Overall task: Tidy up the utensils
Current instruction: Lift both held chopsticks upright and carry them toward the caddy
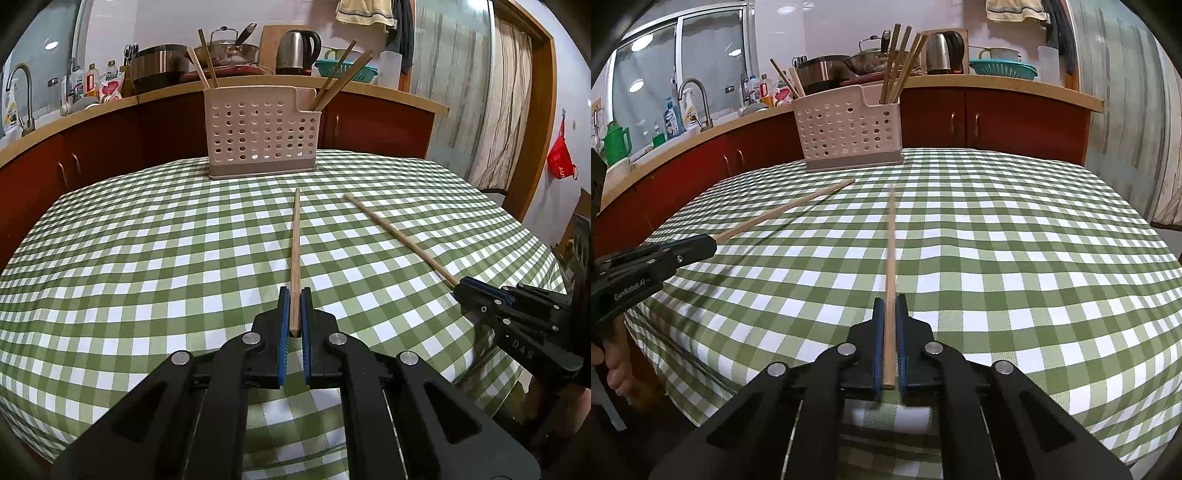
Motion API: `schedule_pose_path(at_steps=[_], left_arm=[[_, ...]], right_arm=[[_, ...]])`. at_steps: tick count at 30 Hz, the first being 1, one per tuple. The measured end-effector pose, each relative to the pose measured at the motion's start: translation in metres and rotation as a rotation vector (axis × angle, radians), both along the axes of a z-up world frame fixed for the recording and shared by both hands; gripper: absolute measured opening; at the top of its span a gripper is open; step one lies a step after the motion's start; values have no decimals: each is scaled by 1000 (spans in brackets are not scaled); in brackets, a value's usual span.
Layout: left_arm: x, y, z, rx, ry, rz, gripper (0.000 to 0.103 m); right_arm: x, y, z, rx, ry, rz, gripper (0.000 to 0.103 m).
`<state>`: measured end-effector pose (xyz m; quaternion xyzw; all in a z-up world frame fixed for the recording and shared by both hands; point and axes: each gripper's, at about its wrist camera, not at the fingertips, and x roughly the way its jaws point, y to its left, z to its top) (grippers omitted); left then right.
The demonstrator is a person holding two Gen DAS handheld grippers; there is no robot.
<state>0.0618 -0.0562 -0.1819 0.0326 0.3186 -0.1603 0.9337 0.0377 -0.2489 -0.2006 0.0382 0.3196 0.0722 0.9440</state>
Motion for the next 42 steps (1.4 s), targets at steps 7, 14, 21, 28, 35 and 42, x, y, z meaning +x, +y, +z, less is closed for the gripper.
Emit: schedule_pose_path(at_steps=[7,14,21,28,35,42], left_arm=[[-4,6,12,-5,-41,12,6],[-7,14,32,-30,-89,32,6],[-9,20,55,-50,-149,40,6],[-11,24,80,-58,-211,38,6],[-5,26,101,-67,-262,40,6],[12,23,115,-68,-285,40,6]], right_arm=[[-6,-4,20,5,-61,-21,7],[-9,-4,44,4,-131,-23,7],[-9,-6,69,11,-189,-18,7],[-8,-6,96,19,-249,-8,7],[-2,-2,114,17,-290,18,7],[14,2,127,21,-316,33,7]])
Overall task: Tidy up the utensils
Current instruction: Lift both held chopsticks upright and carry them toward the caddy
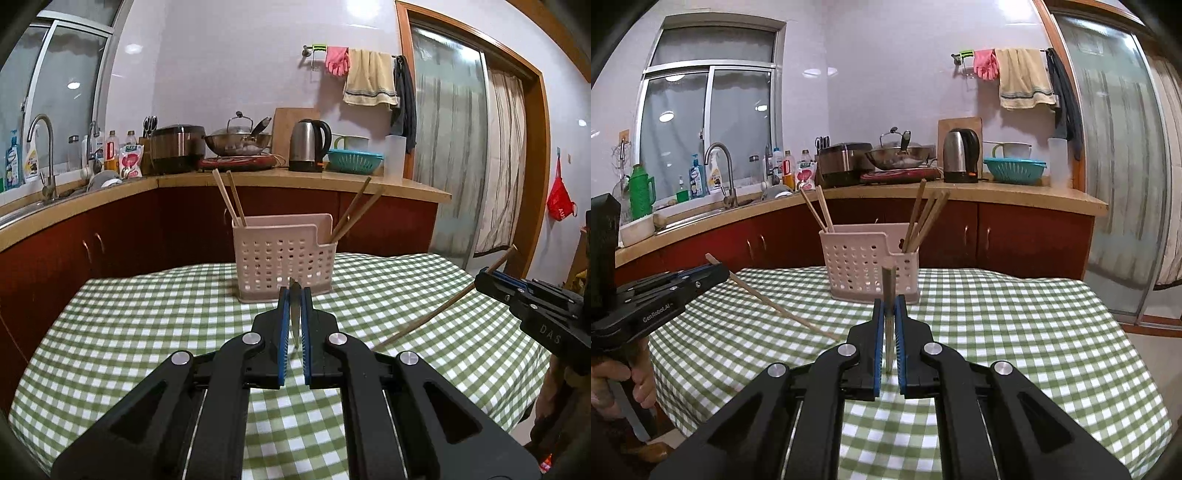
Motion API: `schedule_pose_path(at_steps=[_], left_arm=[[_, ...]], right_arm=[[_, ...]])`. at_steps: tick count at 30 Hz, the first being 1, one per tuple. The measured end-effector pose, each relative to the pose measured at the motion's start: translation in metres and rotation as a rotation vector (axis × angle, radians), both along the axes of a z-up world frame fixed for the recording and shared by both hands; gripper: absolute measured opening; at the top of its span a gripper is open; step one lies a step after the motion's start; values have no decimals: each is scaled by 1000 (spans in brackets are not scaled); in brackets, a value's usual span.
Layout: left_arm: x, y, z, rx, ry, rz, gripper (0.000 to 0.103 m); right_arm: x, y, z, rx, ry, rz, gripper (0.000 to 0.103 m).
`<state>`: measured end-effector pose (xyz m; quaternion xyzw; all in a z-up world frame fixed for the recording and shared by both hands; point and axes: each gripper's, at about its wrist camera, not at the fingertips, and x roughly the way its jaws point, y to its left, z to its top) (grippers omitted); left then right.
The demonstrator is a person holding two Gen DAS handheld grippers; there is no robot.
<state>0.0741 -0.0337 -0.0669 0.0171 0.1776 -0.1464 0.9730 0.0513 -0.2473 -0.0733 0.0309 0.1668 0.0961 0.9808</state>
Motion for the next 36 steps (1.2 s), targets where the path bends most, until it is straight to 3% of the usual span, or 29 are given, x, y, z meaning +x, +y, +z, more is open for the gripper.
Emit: schedule_pose_path(at_steps=[26,36], left_arm=[[44,0,20,-17,6,-1,6],[55,6,45,-49,-20,-22,6]], right_arm=[[50,8,20,25,-16,6,7],[63,13,39,34,-50,29,7]])
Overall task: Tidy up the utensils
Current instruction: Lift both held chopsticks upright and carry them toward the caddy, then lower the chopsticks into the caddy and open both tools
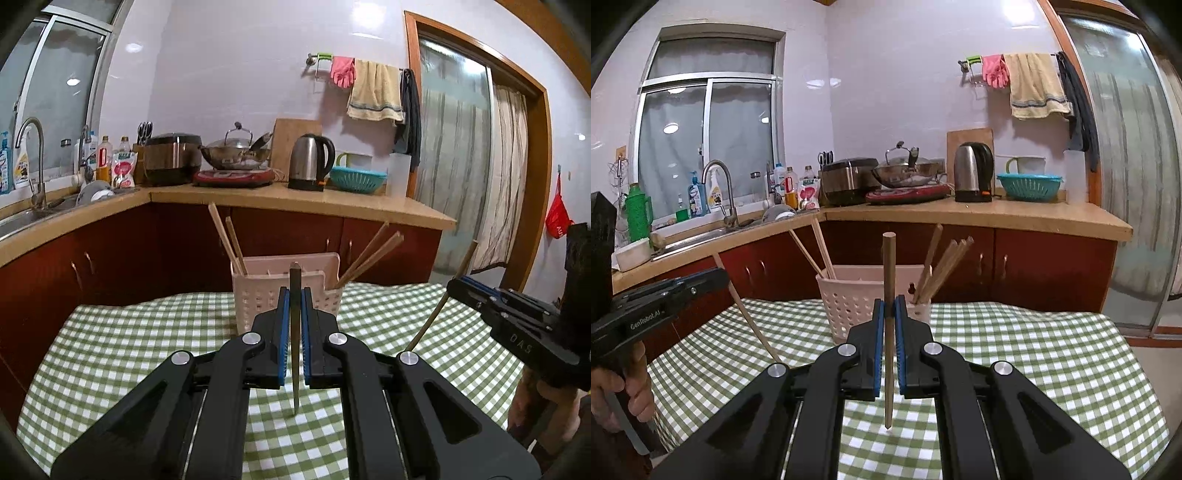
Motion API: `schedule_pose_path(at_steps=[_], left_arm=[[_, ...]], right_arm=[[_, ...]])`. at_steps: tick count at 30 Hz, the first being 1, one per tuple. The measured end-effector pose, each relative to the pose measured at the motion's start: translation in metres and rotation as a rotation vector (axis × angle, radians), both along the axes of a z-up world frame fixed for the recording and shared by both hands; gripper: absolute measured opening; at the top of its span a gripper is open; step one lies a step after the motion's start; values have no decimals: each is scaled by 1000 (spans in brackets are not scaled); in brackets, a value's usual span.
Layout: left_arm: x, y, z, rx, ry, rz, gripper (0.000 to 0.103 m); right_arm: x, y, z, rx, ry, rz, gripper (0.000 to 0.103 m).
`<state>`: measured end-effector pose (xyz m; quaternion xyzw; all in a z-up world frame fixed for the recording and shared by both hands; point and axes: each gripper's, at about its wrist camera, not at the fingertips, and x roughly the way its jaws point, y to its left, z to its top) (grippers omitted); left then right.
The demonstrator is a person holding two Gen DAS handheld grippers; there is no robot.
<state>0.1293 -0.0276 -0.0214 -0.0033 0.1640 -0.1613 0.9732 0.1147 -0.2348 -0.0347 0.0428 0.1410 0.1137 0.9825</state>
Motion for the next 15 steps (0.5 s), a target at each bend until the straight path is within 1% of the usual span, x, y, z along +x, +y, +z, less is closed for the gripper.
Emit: schedule_pose_path(at_steps=[5,8,12,15], left_arm=[[8,-1,27,-1,-57,-13,6],[17,-3,49,-4,-104,-18,6],[30,-7,75,0,-175,-8,6],[44,-10,91,-1,-211,2,6]], right_arm=[[9,3,19,0,-51,15,7],[16,2,32,8,-85,22,7],[29,1,56,14,-154,23,7],[41,2,71,16,-192,23,7]])
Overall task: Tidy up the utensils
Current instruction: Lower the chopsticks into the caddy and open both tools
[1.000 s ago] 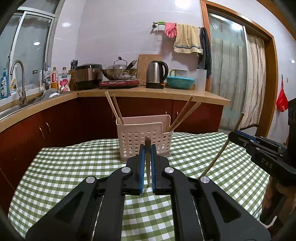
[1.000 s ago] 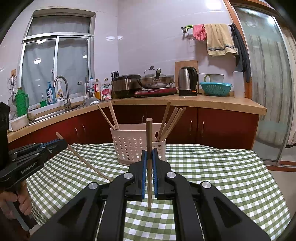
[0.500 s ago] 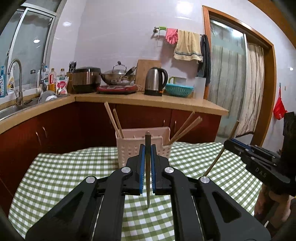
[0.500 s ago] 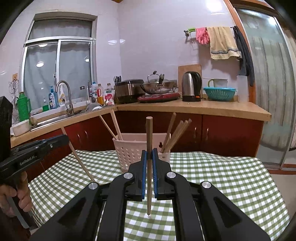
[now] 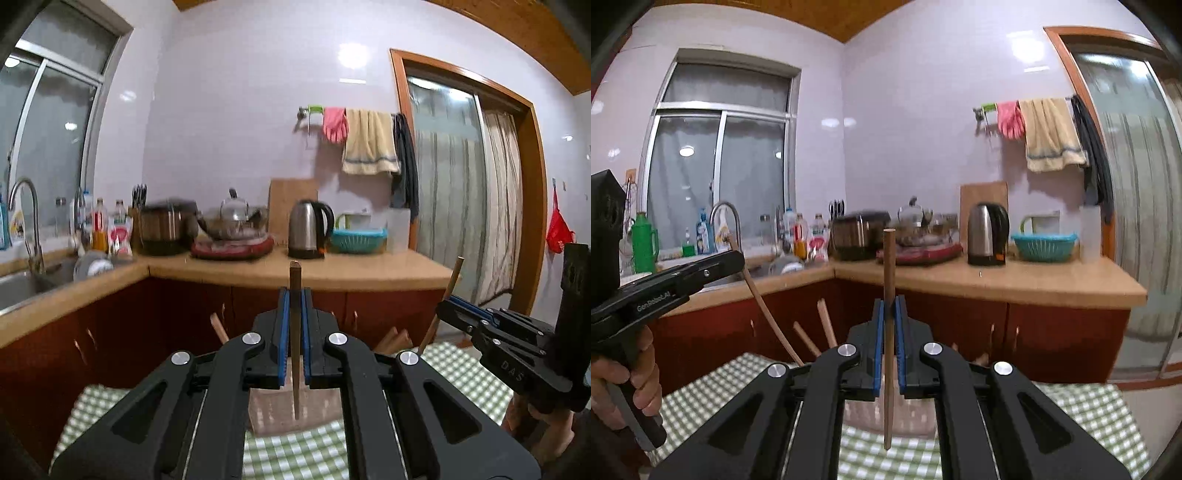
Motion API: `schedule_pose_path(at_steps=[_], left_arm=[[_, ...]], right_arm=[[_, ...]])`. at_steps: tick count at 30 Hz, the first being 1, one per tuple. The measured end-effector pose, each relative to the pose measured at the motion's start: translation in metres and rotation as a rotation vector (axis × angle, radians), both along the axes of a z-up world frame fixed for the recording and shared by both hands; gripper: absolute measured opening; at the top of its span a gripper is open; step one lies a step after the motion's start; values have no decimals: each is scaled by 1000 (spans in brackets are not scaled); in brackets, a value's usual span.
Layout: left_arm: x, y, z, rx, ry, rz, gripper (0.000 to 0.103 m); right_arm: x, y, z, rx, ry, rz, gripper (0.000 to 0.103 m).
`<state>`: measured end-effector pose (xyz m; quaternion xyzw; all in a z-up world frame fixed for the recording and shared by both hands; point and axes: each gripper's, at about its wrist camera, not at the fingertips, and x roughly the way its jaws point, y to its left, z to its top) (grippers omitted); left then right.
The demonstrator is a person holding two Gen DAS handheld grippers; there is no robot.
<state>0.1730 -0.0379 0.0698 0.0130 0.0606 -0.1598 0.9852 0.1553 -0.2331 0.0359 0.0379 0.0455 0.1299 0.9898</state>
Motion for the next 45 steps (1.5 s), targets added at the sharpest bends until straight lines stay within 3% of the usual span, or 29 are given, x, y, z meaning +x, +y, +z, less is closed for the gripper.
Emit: schedule_pose_path(at_steps=[6,12,21,28,45], left_arm=[[40,-8,22,-3,-37,30,6],[77,-12,21,11,-47,67,6],[120,-7,-25,13,52,75,6],[132,-5,-56,25,106,69,6],[145,-6,-86,59,182,79,6]], right_arm=[[31,0,22,9,-64,-9,7],[72,7,24,1,-88,-26,7],[120,14,-20,-21,-2,-47,7],[128,24,-45,-57,47,-55,7],[134,41,-51,-128,79,-63,7]])
